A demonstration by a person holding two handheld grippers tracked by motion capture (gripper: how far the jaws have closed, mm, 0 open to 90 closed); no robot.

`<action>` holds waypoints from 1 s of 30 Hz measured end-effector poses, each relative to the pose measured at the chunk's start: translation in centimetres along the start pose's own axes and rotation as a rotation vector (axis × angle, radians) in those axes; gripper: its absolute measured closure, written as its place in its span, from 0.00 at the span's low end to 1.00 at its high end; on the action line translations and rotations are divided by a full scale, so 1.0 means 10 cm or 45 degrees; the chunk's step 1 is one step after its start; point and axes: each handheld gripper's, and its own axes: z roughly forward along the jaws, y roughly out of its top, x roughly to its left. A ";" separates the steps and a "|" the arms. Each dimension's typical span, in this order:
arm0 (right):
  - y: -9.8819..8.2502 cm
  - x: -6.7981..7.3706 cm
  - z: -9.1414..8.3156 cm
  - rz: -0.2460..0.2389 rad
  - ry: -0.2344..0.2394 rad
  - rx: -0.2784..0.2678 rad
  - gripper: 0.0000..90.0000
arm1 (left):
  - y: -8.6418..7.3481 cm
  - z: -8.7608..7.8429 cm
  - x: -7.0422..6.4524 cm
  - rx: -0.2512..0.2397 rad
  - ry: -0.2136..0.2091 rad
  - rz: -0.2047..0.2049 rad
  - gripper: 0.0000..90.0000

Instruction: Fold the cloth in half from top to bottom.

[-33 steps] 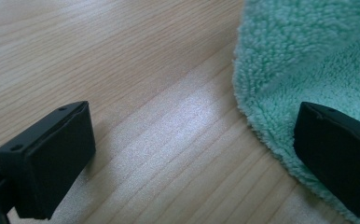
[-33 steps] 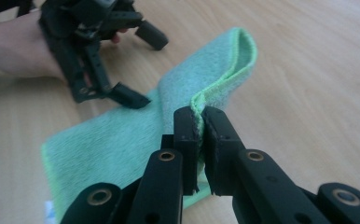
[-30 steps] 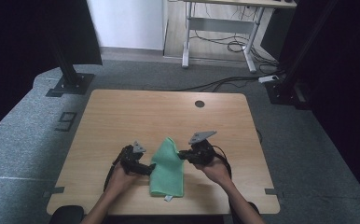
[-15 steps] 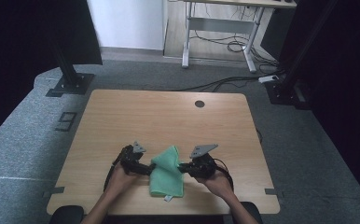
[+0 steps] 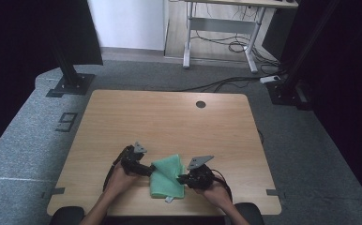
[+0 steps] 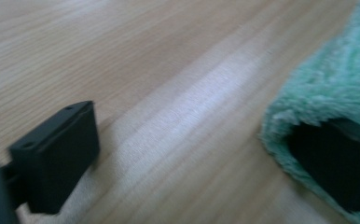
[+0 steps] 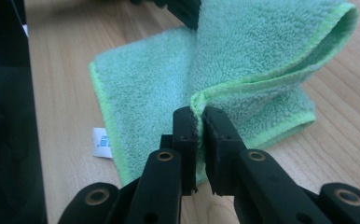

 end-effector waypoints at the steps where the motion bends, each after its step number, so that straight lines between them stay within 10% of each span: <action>1: -0.01 0.00 0.01 -0.006 -0.002 0.006 0.92 | 0.01 -0.02 -0.01 0.015 -0.009 0.014 0.06; 17: -0.06 0.01 0.02 0.020 0.018 0.020 0.81 | 0.01 -0.29 -0.01 0.021 -0.095 0.058 0.11; 30: -0.12 -0.01 0.01 0.034 0.006 0.024 0.89 | 0.53 -0.36 -0.18 -0.057 -0.266 0.169 0.44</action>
